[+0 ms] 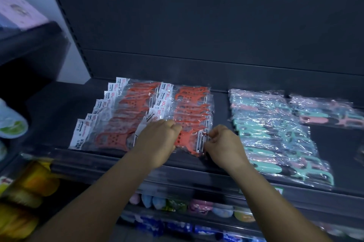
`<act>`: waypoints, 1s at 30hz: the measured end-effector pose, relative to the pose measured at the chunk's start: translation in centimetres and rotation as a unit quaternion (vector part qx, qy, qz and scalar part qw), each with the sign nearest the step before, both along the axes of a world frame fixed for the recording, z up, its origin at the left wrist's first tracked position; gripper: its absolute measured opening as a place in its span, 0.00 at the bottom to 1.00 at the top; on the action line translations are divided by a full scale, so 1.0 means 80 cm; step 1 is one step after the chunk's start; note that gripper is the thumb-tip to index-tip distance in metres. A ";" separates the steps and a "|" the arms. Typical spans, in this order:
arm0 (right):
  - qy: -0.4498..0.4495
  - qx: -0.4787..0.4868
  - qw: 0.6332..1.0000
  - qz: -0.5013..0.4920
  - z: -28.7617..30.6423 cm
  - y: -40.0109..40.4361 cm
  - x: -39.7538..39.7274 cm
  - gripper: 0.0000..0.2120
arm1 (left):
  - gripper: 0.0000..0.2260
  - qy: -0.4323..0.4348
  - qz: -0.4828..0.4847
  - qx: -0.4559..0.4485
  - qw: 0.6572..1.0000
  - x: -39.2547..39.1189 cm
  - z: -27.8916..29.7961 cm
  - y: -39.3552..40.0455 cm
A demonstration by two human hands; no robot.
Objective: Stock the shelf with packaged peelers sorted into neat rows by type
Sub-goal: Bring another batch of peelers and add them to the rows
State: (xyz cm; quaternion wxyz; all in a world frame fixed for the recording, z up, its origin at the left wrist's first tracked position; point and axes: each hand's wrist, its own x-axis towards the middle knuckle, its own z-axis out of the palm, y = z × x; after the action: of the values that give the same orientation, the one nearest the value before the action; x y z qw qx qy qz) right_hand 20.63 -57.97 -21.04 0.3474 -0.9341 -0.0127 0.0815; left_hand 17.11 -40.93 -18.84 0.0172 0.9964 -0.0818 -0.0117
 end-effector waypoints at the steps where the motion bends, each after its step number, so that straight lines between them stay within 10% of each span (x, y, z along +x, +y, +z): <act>1: 0.001 0.001 1.000 -0.002 -0.001 0.000 0.001 0.06 | 0.21 -0.002 0.001 -0.007 1.000 0.000 0.001 0.002; 14: 0.024 0.128 0.991 -0.032 -0.004 -0.018 -0.003 0.07 | 0.27 0.014 -0.054 -0.017 0.998 -0.019 0.001 -0.008; 30: -0.039 -0.044 0.997 0.045 0.008 0.005 -0.039 0.21 | 0.28 0.037 -0.030 -0.122 0.991 -0.032 -0.014 0.007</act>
State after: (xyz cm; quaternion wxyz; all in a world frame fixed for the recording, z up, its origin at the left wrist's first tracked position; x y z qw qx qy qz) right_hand 17.49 -57.55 -20.41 0.3015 -0.9493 -0.0649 0.0611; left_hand 14.58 -40.40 -19.99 0.1412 0.9829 -0.1119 -0.0385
